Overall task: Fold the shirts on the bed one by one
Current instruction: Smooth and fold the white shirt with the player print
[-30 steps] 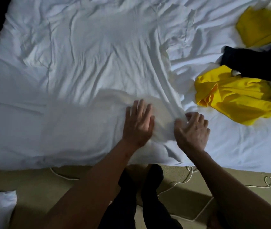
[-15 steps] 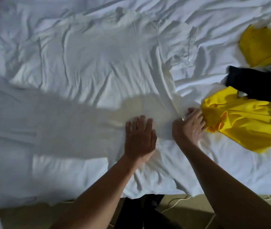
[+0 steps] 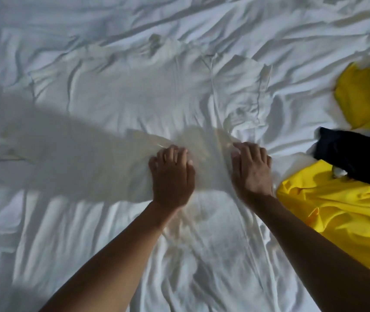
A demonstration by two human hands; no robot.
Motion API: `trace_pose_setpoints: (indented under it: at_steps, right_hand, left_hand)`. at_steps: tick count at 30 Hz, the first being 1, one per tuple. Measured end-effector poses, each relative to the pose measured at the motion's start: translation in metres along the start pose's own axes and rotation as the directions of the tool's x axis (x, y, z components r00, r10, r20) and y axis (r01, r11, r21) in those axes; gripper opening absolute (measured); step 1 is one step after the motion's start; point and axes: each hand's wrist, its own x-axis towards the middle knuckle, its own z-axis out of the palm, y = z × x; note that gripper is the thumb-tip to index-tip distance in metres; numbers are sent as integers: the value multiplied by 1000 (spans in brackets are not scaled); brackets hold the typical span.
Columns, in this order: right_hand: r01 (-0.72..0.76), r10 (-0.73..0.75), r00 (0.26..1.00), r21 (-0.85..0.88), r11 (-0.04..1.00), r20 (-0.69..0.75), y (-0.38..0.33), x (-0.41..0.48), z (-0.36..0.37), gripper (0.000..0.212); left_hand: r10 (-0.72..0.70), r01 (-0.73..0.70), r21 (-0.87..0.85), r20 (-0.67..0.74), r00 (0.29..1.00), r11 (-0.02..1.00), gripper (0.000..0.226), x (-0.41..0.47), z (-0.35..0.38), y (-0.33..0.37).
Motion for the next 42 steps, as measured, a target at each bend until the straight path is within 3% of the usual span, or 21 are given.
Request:
trace_pose_setpoints:
  at_steps: [2, 5, 9, 12, 18, 25, 31, 34, 37, 42]
  right_hand:
    - [-44, 48, 993, 37, 998, -107, 1, 39, -7, 27]
    - [-40, 62, 980, 119, 992, -187, 6, 108, -6, 19]
    - [-20, 38, 996, 200, 980, -86, 1, 190, -1, 20]
    - [-18, 5, 998, 209, 978, 64, -11, 238, 5, 30]
    - [-44, 13, 970, 123, 991, 243, -30, 295, 25, 47]
    - [-154, 121, 957, 112, 982, 263, -39, 314, 43, 33]
    - [-180, 130, 970, 243, 953, 208, -62, 314, 33, 26]
    - [-184, 121, 972, 333, 925, 203, -85, 314, 28, 24]
    - [-162, 79, 972, 381, 910, 223, -115, 311, 33, 23]
    - [-157, 52, 963, 395, 905, 264, -159, 305, 56, 22]
  left_hand:
    - [51, -55, -106, -38, 998, 993, 20, 27, -3, 22]
    - [82, -71, -223, 40, 996, 972, 21, 66, -1, 57]
    - [-58, 127, -152, 392, 918, 980, 40, 104, -1, 87]
    - [-166, 231, -92, 450, 877, 969, 42, 121, 0, 89]
    - [-207, 298, -86, 542, 815, 951, 32, 135, 2, 87]
    - [-209, 423, -245, 597, 775, 872, 15, 142, 3, 66]
    - [-215, 567, -517, 588, 780, 641, 20, 138, -19, 37]
    - [-278, 642, -610, 588, 760, 465, 16, 128, -37, 14]
    - [-334, 695, -639, 610, 719, 330, 17, 113, -45, -14]
    - [-464, 761, -608, 620, 633, 225, 11, 99, -51, -49]
